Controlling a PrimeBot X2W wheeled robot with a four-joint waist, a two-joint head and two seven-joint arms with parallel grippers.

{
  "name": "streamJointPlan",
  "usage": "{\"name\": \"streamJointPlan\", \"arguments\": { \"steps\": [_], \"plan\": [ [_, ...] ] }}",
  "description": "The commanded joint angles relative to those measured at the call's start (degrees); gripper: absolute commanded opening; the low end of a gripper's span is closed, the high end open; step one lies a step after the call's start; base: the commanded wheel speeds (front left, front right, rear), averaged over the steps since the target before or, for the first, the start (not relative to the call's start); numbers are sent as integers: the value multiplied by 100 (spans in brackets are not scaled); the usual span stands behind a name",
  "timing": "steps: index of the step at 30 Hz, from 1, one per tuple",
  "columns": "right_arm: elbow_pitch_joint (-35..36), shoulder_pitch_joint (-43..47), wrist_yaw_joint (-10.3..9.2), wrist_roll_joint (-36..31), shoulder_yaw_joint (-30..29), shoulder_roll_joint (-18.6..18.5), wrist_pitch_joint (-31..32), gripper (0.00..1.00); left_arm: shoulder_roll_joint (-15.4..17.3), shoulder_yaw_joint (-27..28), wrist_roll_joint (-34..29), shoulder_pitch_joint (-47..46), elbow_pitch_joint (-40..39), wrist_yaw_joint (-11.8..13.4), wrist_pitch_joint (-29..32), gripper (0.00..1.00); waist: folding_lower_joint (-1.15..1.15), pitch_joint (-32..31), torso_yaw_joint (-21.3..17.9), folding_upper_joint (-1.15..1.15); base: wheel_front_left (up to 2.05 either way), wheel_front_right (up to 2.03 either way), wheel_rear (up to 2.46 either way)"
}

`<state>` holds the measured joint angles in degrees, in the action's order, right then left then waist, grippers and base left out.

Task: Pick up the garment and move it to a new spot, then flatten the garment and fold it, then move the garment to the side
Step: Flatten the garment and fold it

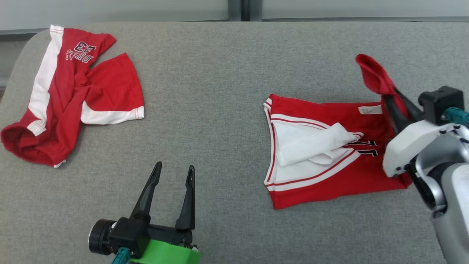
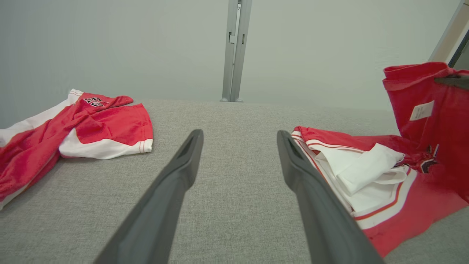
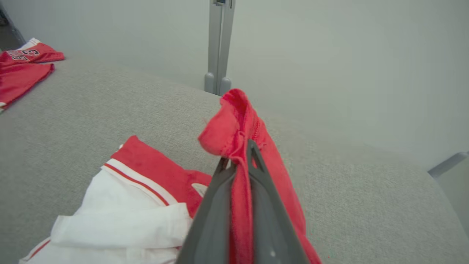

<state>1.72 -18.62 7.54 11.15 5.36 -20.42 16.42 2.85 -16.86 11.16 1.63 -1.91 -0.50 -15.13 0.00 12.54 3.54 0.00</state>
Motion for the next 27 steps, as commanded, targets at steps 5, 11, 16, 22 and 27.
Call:
{"name": "streamJointPlan", "arguments": {
  "steps": [5, 11, 16, 22, 27],
  "plan": [
    [116, 141, -11, -89, 390, 445, 18, 0, 9, -54, 72, -90, -6, 36, 0, 100, 0, 42, 219, 0, 0, 0, 0],
    [-288, 75, -11, -184, 840, 730, -77, 0, 9, -119, 119, -136, 1, 70, 0, 100, 0, 77, 316, 0, 0, 0, 0],
    [-672, -64, -11, -75, 1062, 1002, -185, 99, 9, -180, 151, -186, 13, 99, 0, 100, 0, 105, 366, 0, 0, 0, 0],
    [-501, -144, -11, 479, 1049, 1194, -612, 100, 9, -180, 165, -170, -14, 117, 0, 100, 0, 89, 329, 0, 0, 0, 0],
    [-209, -2, -11, 625, 799, 763, -927, 100, 10, -150, 150, -88, -8, 111, 0, 100, 0, -43, 152, 0, 0, 0, 0]
  ]
}}
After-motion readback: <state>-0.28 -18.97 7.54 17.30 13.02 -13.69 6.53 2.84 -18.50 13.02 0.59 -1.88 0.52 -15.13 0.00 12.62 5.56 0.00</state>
